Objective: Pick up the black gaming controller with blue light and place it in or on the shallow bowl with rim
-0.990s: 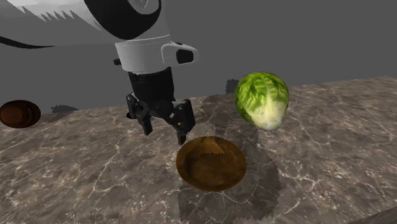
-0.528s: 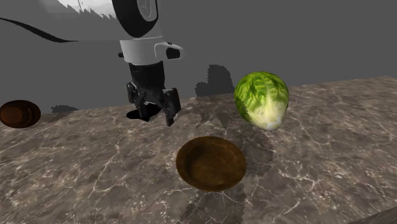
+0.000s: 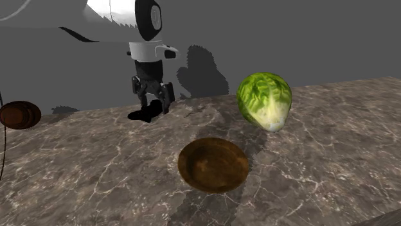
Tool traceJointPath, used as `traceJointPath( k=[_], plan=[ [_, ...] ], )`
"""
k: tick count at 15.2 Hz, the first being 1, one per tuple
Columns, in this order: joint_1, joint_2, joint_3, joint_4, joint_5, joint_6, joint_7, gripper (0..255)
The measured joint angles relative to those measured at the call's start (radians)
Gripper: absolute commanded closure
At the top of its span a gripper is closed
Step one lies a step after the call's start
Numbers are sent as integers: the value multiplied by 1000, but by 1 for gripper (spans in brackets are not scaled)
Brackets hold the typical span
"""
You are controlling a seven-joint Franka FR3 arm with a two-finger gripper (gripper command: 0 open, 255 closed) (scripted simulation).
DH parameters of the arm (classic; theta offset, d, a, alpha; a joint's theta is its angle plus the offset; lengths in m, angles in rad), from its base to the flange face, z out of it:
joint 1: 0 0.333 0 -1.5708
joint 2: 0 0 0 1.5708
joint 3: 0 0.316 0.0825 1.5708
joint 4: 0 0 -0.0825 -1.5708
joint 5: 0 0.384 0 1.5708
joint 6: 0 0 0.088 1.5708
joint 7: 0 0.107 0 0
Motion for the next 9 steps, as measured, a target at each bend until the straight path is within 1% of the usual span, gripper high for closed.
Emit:
traceJointPath(
  k=[1,2,3,7,9],
  plan=[
    [6,36,4,44,-1,-10,15,0],
    [16,94,9,123,-7,-33,34,0],
    [24,134,12,168,-8,-40,49,0],
    [54,315,16,405,-20,-105,94,0],
    [57,334,16,418,-21,-101,99,0]
  ],
)
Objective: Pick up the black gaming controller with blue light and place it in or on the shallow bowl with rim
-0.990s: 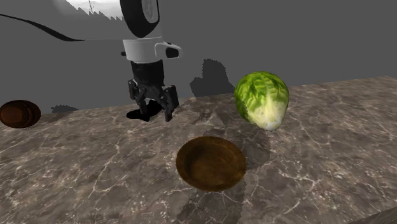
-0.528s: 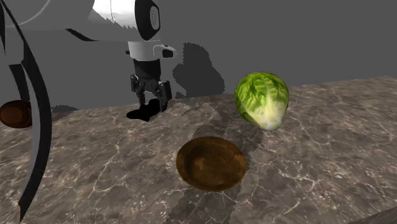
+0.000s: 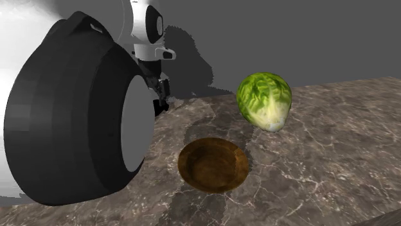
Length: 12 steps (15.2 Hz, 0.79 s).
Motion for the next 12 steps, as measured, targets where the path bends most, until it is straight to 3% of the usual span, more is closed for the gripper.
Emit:
traceJointPath(
  k=[6,12],
  plan=[
    [0,1,0,-75,1,76,2,0],
    [-1,-3,0,-89,1,87,1,0]
  ],
)
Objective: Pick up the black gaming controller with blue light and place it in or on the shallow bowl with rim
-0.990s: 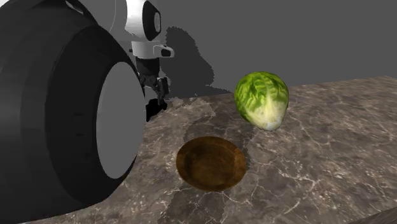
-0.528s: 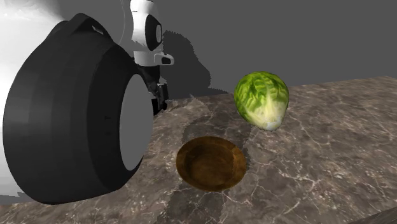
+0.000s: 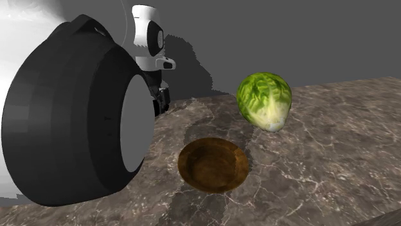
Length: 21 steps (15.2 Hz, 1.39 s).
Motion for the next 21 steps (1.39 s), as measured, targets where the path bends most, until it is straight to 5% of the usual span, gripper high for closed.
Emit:
traceJointPath(
  k=[1,11,21],
  plan=[
    [0,0,0,0,0,0,0,255],
    [1,-2,1,1,1,2,0,255],
    [7,10,2,135,-2,-125,6,255]
  ],
)
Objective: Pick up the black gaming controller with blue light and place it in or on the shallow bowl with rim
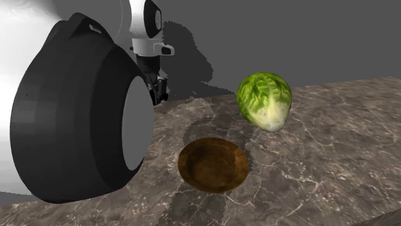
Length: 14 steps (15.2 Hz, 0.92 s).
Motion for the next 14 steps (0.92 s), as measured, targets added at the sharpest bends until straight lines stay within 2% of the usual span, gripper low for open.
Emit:
traceJointPath(
  k=[5,13,14],
  plan=[
    [6,19,0,93,-3,-75,4,255],
    [27,89,0,321,-15,-232,13,255],
    [17,69,0,295,-12,-226,6,255]
  ],
)
